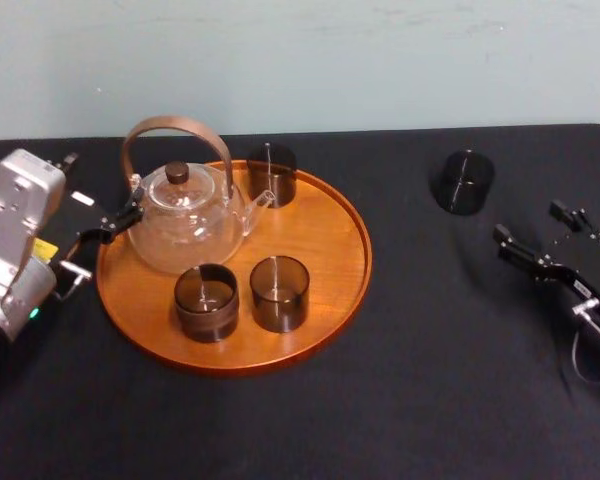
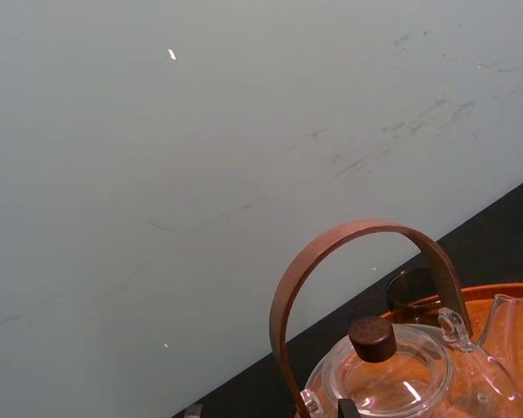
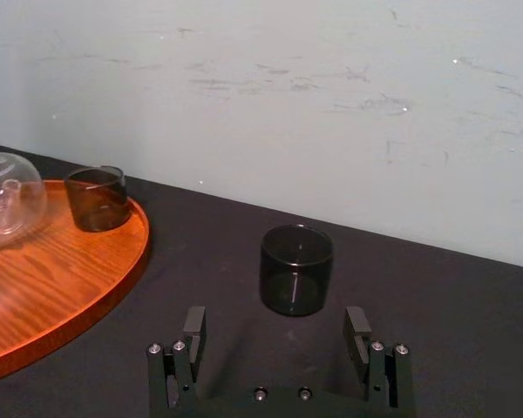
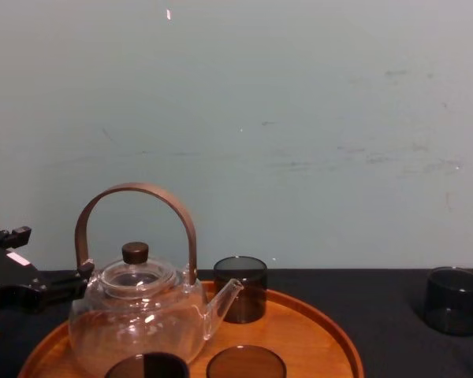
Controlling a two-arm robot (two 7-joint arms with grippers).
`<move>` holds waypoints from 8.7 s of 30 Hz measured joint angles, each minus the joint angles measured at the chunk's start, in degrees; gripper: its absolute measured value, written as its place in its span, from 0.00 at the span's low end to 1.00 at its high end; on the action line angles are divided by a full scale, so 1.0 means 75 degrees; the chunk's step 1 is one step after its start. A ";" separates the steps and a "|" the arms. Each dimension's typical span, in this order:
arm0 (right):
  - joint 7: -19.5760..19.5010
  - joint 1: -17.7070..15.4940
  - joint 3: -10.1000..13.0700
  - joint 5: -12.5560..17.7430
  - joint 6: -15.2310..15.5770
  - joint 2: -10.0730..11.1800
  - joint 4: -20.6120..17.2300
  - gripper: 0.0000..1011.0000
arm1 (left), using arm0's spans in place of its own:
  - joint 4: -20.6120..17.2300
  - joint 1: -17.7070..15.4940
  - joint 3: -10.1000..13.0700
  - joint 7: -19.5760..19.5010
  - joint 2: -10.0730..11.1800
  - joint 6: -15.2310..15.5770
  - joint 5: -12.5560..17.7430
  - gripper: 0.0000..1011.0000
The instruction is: Pick up the glass from the table and place it on the tray.
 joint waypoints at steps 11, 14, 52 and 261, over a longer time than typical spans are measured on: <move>-0.0116 0.0780 -0.0222 -0.0313 0.0347 -0.0157 0.0623 0.99 | 0.0000 0.0000 0.0000 0.0000 0.0000 0.0000 0.0000 1.00; -0.0122 0.1046 -0.0327 -0.0437 0.0444 -0.0204 0.0860 0.99 | 0.0000 0.0000 0.0000 0.0000 0.0000 0.0000 0.0000 1.00; 0.0459 0.3615 -0.0918 -0.0919 -0.0169 -0.1062 0.4273 0.99 | 0.0000 0.0001 0.0000 0.0000 0.0000 0.0000 0.0000 1.00; 0.1193 0.3500 -0.2873 -0.0650 -0.0073 -0.1701 0.3198 0.99 | 0.0000 0.0000 0.0000 0.0000 0.0000 0.0000 0.0000 1.00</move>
